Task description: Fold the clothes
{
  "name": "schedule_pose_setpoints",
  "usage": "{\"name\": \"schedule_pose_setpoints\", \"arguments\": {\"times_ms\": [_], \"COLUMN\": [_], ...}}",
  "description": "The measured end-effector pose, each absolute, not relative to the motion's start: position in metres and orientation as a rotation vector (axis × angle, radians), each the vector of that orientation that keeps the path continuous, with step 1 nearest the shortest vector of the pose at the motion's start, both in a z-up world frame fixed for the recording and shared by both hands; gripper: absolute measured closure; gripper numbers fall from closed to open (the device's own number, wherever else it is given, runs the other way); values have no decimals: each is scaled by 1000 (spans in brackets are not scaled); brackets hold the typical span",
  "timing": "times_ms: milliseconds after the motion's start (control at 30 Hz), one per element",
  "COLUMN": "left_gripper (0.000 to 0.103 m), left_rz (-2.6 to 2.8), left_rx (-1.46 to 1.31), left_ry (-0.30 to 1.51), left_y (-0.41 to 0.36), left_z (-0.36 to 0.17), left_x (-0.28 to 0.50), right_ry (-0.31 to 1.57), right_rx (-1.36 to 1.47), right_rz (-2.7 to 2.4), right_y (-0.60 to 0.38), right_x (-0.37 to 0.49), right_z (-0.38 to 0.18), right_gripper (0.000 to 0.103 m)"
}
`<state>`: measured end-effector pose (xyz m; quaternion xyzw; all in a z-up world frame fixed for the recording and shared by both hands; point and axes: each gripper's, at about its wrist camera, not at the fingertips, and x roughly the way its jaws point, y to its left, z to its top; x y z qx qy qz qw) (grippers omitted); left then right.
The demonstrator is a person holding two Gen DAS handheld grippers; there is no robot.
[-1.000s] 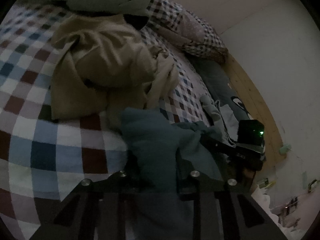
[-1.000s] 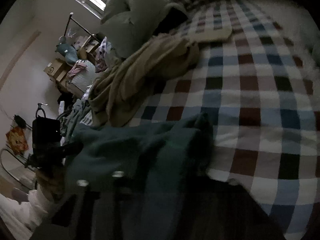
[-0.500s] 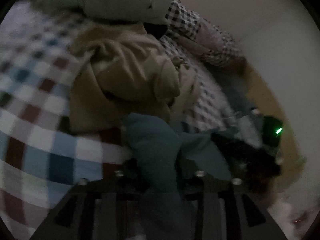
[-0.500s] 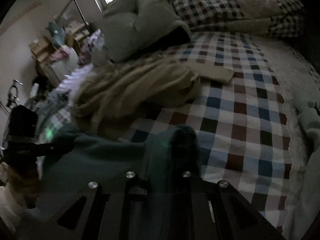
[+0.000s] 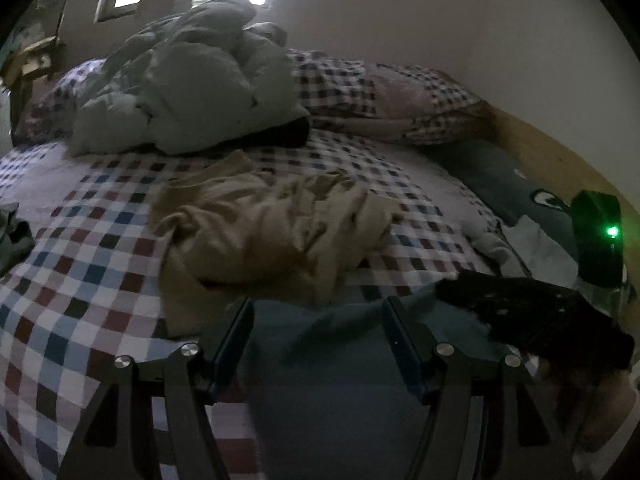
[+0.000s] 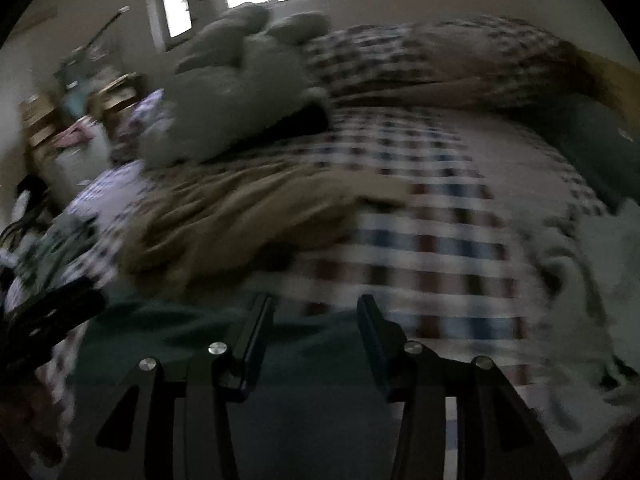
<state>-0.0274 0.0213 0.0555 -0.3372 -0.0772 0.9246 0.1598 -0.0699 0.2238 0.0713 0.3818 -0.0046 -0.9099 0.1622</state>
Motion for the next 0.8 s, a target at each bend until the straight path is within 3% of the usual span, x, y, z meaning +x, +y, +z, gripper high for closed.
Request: {"name": "schedule_pose_setpoints", "arguments": {"times_ms": [267, 333, 400, 600, 800], "left_gripper": [33, 36, 46, 73, 85], "left_rz": [2573, 2571, 2583, 2624, 2629], "left_rx": [-978, -1028, -1066, -1128, -1126], "left_ry": [-194, -170, -148, -78, -59], "left_y": [40, 43, 43, 36, 30], "left_z": [52, 44, 37, 20, 16], "left_x": [-25, -28, -30, -32, -32], "right_ry": [-35, -36, -35, -21, -28], "right_rx": [1107, 1120, 1159, 1196, 1241], "right_rz": [-2510, -2491, -2487, -2478, -2500], "right_y": [186, 182, 181, 183, 196], "right_x": [-67, -69, -75, -83, -97], "right_z": [61, 54, 46, 32, 22], "right_gripper": [57, 65, 77, 78, 83]}}
